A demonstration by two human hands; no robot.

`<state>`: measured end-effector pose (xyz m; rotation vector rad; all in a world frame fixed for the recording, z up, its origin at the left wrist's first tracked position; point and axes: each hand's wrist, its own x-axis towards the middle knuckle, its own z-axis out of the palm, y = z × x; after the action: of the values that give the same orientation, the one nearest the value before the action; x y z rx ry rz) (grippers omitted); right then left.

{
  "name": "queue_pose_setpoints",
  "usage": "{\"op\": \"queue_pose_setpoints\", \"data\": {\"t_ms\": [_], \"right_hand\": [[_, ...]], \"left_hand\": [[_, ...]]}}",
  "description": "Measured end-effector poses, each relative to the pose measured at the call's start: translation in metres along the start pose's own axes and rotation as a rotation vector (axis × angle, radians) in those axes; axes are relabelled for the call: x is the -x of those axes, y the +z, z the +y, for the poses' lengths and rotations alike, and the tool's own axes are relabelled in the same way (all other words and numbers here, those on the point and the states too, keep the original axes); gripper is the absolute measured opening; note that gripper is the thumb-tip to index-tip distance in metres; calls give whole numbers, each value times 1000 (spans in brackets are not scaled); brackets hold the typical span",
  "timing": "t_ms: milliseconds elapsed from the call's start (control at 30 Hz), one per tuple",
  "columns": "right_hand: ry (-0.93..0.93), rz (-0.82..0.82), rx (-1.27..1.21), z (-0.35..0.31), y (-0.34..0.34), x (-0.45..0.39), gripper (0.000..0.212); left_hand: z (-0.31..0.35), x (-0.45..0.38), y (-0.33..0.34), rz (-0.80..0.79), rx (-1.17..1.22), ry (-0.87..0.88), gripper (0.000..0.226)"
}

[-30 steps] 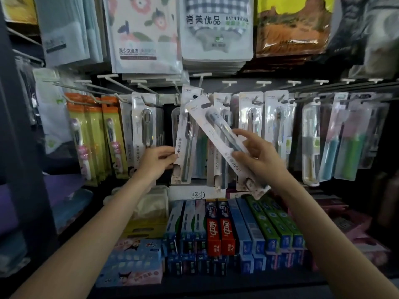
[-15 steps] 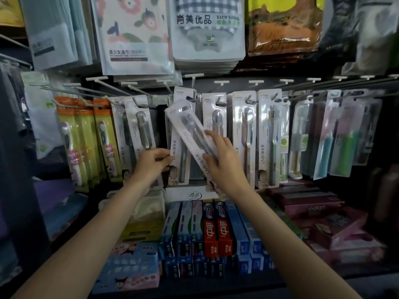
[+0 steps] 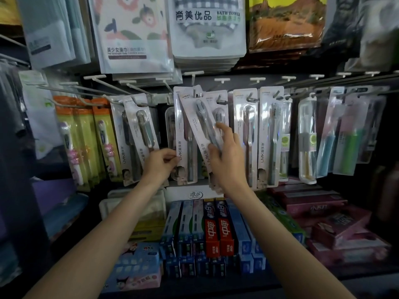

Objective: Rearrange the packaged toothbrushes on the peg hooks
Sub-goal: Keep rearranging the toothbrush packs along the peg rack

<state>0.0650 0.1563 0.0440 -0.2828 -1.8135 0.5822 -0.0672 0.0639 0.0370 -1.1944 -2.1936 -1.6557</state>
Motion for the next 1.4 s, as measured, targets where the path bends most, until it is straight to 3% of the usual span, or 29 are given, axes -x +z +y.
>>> {"op": "queue_pose_setpoints", "data": {"t_ms": [133,267,400,600,733,800,900,1100,1167,1300,1400], "right_hand": [[27,-70,-85,-1,6,7,45],[25,-80,60,8,-8,24,41],[64,2,158,26,-43,42,32],[294,143,137,71,-103,31,36],[453,-58,20,103,-117,12,56],[473,-182,-46,115,-116,12,44],[281,-329,-31,129,-111,24,15],[26,-522,-114,141,-114,20,22],[-23,-450,-94,146,-122,16,20],[109,20,-117,163,-141,-14,17],[124,-15,0,172,-137,-37,38]], "left_hand": [[0,3,-3,14,0,12,18],[-2,19,-2,221,-74,132,30],[-2,37,10,357,-77,183,26],[27,57,45,255,-21,257,25],[59,63,74,268,-27,337,27],[74,66,98,235,-39,400,27],[90,63,138,165,-88,407,33],[87,50,171,282,-283,252,60],[85,50,174,295,-317,175,69],[86,47,180,278,-349,92,67],[88,45,182,286,-354,116,62]]}}
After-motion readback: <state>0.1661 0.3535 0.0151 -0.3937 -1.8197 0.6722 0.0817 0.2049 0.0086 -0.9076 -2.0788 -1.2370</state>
